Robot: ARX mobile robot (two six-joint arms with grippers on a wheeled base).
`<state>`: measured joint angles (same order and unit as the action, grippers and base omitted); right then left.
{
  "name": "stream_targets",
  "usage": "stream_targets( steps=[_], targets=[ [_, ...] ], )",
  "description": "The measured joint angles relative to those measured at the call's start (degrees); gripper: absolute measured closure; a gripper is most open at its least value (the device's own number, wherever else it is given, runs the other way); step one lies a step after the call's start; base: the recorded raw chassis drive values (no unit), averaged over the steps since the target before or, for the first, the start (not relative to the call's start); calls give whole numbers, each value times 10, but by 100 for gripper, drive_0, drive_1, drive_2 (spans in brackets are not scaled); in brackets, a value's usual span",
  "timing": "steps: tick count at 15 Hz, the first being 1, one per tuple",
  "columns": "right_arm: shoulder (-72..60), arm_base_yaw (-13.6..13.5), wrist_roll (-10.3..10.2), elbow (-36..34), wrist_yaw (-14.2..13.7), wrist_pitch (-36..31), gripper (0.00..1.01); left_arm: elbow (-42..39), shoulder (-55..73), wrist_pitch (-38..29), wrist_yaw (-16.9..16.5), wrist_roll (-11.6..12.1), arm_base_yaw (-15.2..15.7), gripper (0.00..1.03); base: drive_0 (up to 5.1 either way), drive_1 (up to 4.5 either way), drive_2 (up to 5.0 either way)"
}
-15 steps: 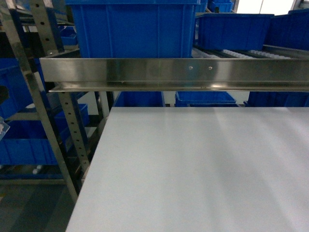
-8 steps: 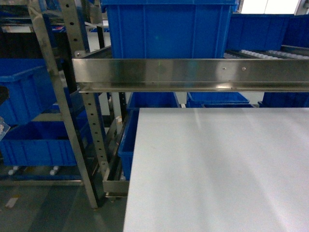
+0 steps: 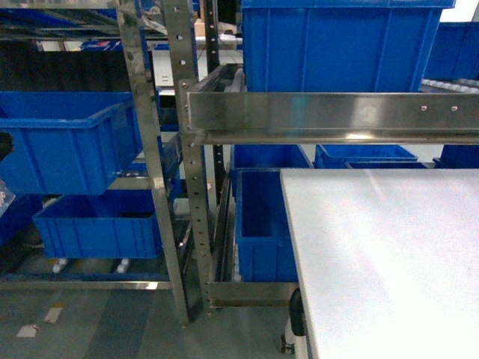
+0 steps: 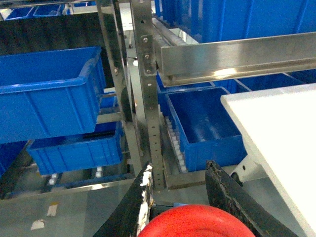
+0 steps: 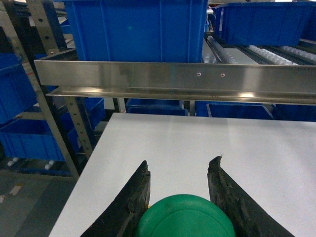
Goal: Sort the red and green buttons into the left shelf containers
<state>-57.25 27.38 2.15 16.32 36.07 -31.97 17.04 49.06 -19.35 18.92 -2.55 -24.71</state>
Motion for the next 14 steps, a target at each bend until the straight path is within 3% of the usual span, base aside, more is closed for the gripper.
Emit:
stream_targets(
  steps=[14],
  targets=[
    [0,0,0,0,1,0,70,0,0,0,1,0,1,75,-502,242,242]
  ],
)
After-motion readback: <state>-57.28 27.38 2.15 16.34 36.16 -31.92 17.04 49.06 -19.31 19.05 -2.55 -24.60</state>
